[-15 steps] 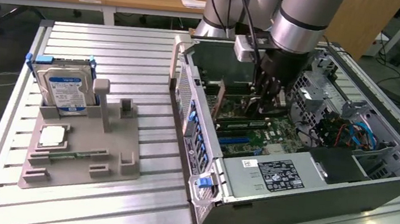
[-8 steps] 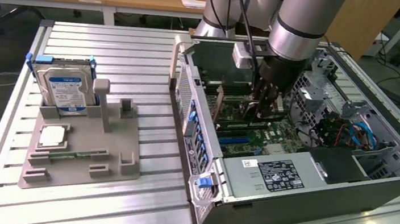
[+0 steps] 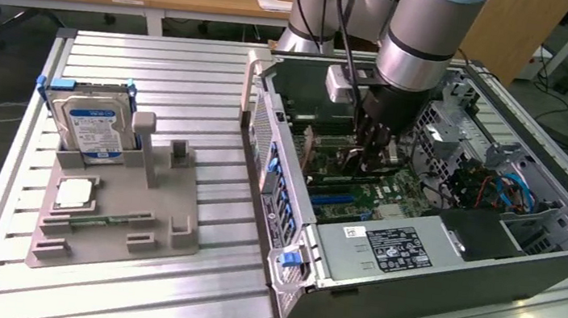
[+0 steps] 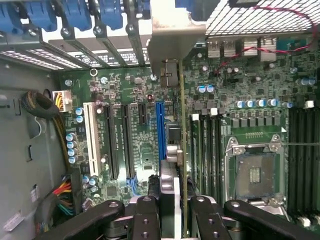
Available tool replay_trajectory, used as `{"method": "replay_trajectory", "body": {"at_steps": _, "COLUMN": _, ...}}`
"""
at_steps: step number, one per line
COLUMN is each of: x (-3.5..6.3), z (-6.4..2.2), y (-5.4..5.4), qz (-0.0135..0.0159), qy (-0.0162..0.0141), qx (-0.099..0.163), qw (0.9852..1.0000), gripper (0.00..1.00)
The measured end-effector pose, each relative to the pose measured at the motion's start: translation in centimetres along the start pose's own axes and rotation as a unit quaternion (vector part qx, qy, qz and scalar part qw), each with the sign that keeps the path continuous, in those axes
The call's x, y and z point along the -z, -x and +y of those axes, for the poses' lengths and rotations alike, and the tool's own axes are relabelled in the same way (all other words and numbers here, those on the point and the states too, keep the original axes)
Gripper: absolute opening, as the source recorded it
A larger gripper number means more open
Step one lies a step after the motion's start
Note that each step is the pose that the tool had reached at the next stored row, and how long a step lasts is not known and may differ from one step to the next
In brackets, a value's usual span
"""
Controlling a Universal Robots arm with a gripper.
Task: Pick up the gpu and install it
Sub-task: 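Insert the gpu into the slot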
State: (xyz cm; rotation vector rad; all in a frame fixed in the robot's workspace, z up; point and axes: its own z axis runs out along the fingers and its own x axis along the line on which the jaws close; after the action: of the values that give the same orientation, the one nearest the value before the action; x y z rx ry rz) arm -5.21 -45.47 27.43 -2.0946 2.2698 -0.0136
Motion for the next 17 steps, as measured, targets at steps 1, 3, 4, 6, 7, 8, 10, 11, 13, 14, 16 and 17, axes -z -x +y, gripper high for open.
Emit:
{"method": "replay_trajectory", "body": {"at_steps": 1, "x": -0.18, "z": 0.00, "y": -0.1, "qz": 0.0000, "qy": 0.0000, "qx": 0.000, "qw": 1.0000, "gripper": 0.28}}
{"method": "replay_trajectory", "body": {"at_steps": 3, "x": -0.52, "z": 0.03, "y": -0.3, "qz": -0.0001, "qy": 0.0000, "qx": 0.000, "qw": 1.0000, "gripper": 0.28}}
{"method": "replay_trajectory", "body": {"at_steps": 4, "x": -0.64, "z": 0.08, "y": -0.3, "qz": -0.0001, "qy": -0.0001, "qx": 0.000, "qw": 1.0000, "gripper": 0.28}}
{"method": "replay_trajectory", "body": {"at_steps": 6, "x": -0.78, "z": 0.12, "y": -0.4, "qz": 0.0000, "qy": 0.0000, "qx": 0.000, "qw": 1.0000, "gripper": 0.28}}
{"method": "replay_trajectory", "body": {"at_steps": 7, "x": -0.82, "z": 0.12, "y": -0.6, "qz": 0.0000, "qy": 0.0000, "qx": 0.000, "qw": 1.0000, "gripper": 0.28}}
{"method": "replay_trajectory", "body": {"at_steps": 8, "x": -0.87, "z": 0.12, "y": -0.7, "qz": 0.0000, "qy": -0.0001, "qx": 0.000, "qw": 1.0000, "gripper": 0.28}}
{"method": "replay_trajectory", "body": {"at_steps": 10, "x": -1.00, "z": 0.43, "y": -0.8, "qz": 0.0000, "qy": -0.0001, "qx": 0.000, "qw": 1.0000, "gripper": 0.28}}
{"method": "replay_trajectory", "body": {"at_steps": 11, "x": -1.05, "z": 0.53, "y": -0.8, "qz": -0.0001, "qy": -0.0001, "qx": 0.000, "qw": 1.0000, "gripper": 0.28}}
{"method": "replay_trajectory", "body": {"at_steps": 13, "x": -1.17, "z": 0.53, "y": -0.9, "qz": 0.0001, "qy": 0.0000, "qx": 0.000, "qw": 1.0000, "gripper": 0.28}}
{"method": "replay_trajectory", "body": {"at_steps": 14, "x": -1.23, "z": 0.53, "y": -1.0, "qz": 0.0000, "qy": 0.0000, "qx": 0.000, "qw": 1.0000, "gripper": 0.28}}
{"method": "replay_trajectory", "body": {"at_steps": 16, "x": -1.37, "z": 0.53, "y": -1.2, "qz": -0.0001, "qy": 0.0000, "qx": 0.000, "qw": 1.0000, "gripper": 0.28}}
{"method": "replay_trajectory", "body": {"at_steps": 17, "x": -1.42, "z": 0.56, "y": -1.2, "qz": -0.0001, "qy": -0.0001, "qx": 0.000, "qw": 1.0000, "gripper": 0.28}}
